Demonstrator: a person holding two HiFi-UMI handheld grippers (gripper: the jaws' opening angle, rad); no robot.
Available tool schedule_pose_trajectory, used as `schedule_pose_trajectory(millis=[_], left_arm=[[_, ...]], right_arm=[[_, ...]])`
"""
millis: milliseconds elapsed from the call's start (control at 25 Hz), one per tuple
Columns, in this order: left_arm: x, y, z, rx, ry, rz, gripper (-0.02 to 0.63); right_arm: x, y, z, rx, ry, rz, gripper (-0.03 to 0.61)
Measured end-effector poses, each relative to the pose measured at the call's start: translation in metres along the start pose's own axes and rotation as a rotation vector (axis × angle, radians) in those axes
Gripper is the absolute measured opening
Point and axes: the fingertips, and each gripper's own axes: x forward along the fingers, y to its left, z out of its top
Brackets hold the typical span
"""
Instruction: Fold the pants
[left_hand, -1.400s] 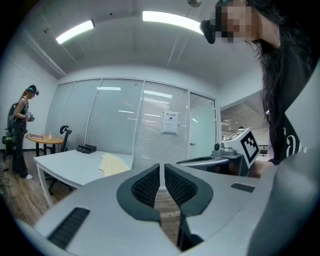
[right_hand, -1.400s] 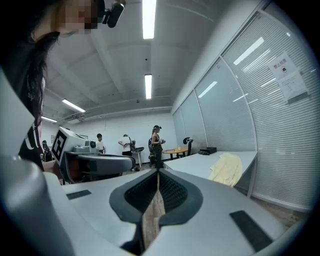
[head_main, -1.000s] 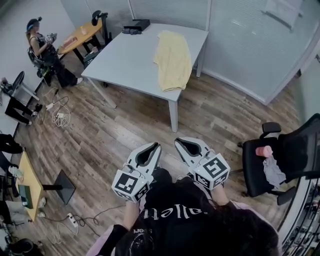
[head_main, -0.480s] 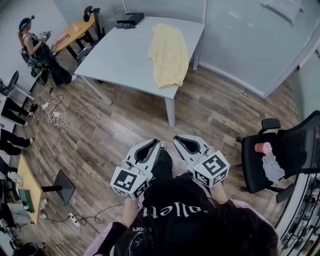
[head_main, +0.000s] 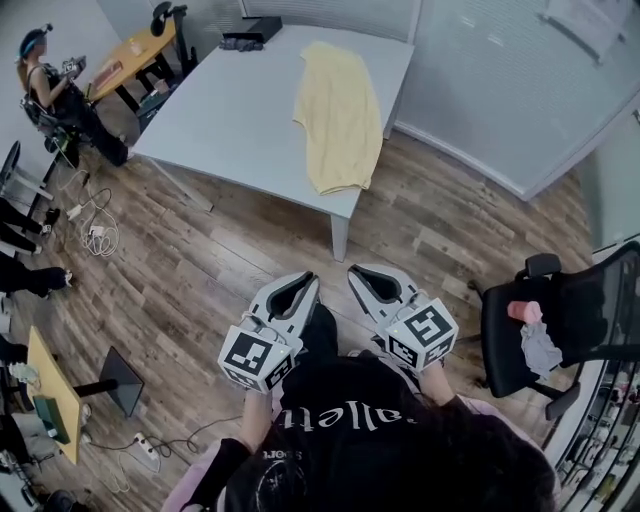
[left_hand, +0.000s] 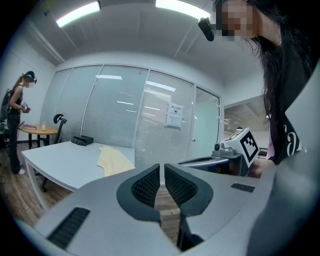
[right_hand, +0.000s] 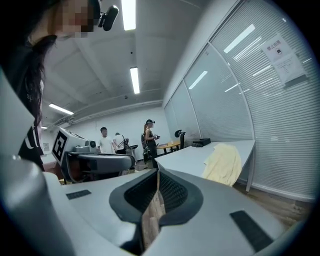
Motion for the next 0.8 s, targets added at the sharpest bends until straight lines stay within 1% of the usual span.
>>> schedule_pose_trajectory(millis=[280, 600, 800], left_arm=[[0.039, 0.070, 0.016, -0.013, 0.031, -0.052, 0.048], [0.082, 0.136, 0.030, 0.007, 0.066, -0.124, 0.048], [0.103, 0.169, 0.033, 0.021, 0.083, -0.176, 0.049]], right_arm=[[0.067, -0.039, 0.019, 0.033, 0.024, -0.046, 0.029], [0.131, -0.082, 0.035, 0.056, 0.051, -0.113, 0.029], [0.162, -0.101, 0.044, 0.058, 0.055, -0.160, 0.029]])
